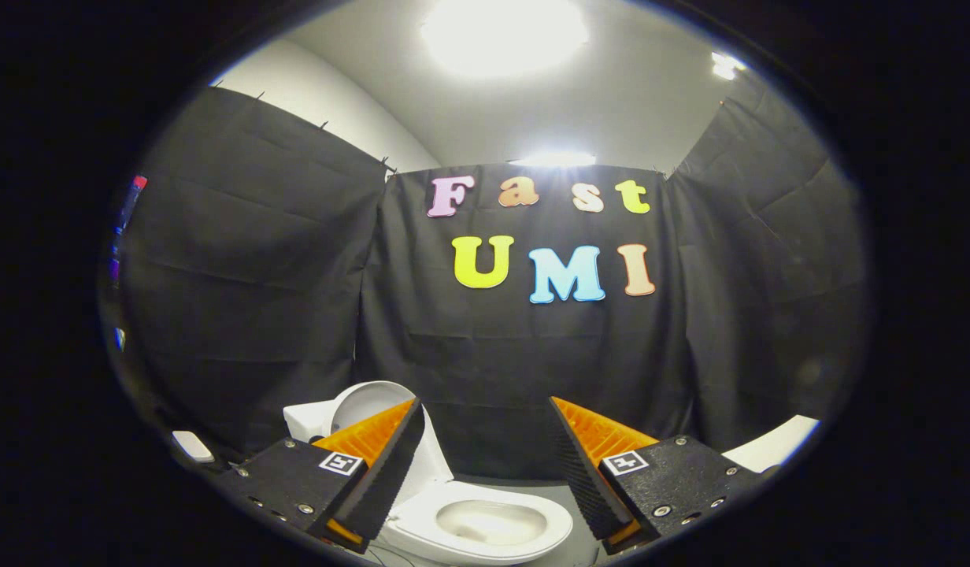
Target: Open the toilet lid.
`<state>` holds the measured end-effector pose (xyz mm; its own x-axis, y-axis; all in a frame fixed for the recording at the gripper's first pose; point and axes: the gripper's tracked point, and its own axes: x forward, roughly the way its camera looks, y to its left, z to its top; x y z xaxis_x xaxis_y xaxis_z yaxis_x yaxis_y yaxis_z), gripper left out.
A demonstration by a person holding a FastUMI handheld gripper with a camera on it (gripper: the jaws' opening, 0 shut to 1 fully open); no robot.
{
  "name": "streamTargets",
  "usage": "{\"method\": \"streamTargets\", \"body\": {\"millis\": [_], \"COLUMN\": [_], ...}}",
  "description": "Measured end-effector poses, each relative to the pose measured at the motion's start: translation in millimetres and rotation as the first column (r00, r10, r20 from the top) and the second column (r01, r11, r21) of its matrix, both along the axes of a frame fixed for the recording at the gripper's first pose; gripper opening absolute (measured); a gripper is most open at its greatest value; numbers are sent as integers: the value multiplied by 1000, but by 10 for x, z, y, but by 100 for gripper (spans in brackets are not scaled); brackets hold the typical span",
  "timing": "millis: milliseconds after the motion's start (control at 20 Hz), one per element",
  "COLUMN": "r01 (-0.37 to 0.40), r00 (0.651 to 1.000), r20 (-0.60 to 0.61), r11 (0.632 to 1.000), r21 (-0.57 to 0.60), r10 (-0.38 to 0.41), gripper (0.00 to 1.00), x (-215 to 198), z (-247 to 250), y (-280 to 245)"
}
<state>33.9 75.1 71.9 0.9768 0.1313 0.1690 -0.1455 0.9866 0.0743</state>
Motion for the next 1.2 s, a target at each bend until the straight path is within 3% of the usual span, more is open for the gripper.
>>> {"method": "streamTargets", "body": {"millis": [150,350,600,1200], "r01": [12,72,74,46], "r00": [998,988,977,971], "r20": [-58,-121,-175,-217], "r11": [1000,986,961,973], "r21": [-13,-148,-266,-227], "r10": [-12,-91,-124,-96], "gripper": [95,95,95,95], "x": [76,144,76,-246], "z": [-175,-354,-559,-827], "y": [-357,-840,-963,-681]}}
